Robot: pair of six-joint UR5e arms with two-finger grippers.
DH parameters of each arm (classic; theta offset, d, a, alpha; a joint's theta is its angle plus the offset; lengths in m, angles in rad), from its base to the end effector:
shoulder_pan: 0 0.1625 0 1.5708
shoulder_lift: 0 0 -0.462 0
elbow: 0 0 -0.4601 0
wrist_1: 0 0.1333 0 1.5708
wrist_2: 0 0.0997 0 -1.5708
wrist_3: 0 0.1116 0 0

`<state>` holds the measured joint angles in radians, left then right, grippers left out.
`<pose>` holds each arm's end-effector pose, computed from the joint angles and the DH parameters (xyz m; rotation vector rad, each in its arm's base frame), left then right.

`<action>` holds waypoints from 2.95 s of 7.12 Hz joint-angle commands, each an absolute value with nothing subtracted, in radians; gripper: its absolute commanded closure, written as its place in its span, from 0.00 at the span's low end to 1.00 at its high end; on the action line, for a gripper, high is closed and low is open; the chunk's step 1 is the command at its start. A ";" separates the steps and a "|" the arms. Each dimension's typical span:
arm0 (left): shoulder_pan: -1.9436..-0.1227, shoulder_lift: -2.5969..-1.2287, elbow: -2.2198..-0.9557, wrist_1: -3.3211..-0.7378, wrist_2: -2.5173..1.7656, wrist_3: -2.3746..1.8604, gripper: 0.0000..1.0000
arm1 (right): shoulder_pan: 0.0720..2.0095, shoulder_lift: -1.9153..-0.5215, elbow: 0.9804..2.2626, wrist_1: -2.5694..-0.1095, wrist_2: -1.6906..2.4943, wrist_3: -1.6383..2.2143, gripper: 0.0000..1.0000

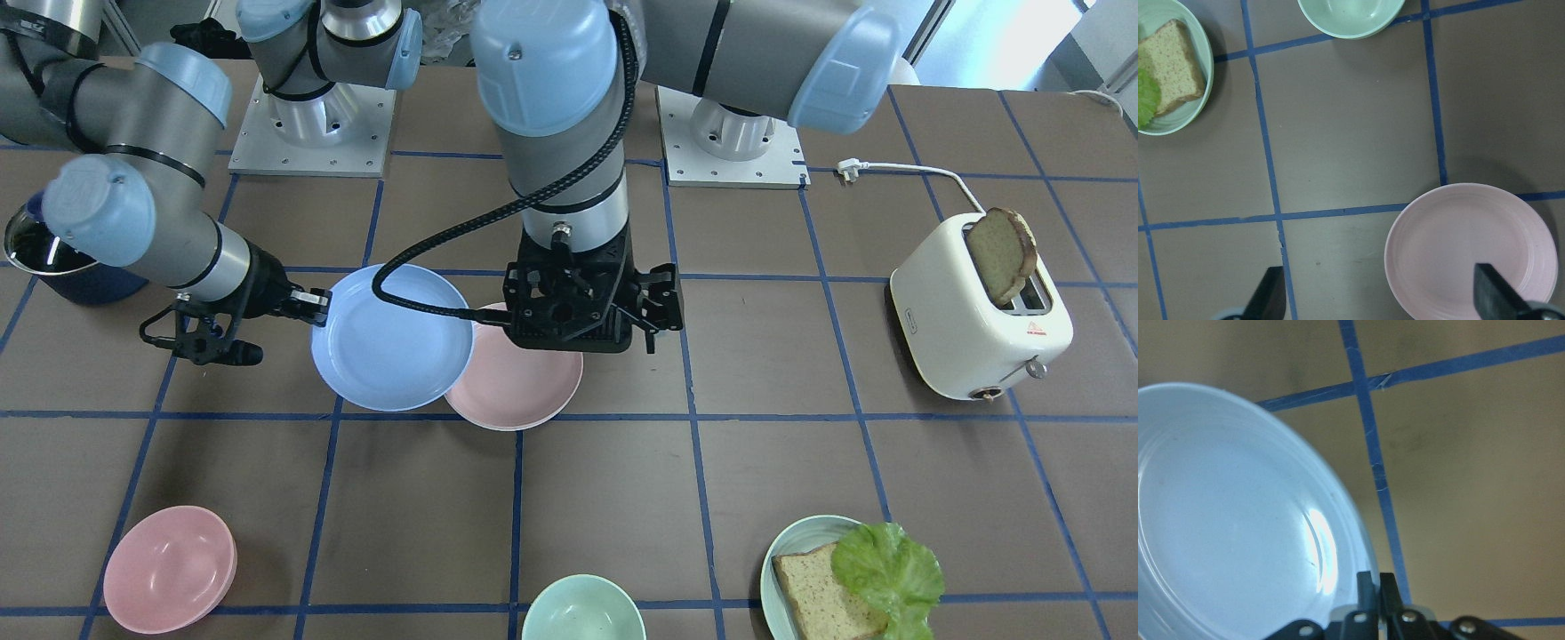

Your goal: Stack three plates with pink and blue

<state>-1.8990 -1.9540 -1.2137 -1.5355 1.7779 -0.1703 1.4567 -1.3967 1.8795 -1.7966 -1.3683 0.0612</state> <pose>-0.3409 -0.6587 0.4707 0.2306 2.9328 -0.0885 0.0914 -0.5703 0.2728 0.2929 2.8961 0.3681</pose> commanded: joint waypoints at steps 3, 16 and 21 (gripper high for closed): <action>-1.743 -1.878 -1.252 -1.536 1.682 0.015 0.00 | 1.646 -1.373 1.887 -1.899 -1.347 0.291 1.00; -1.669 -1.799 -1.253 -1.632 1.582 0.094 0.00 | 1.612 -1.346 1.551 -1.752 -1.568 0.125 0.00; -1.667 -1.691 -1.397 -1.618 1.568 0.104 0.00 | 1.606 -1.534 1.514 -1.638 -1.591 0.038 0.00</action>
<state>-1.6683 -1.7107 -1.3826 -1.6193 1.5706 0.1025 1.6084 -1.5149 1.5181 -1.6471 -1.5884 0.0401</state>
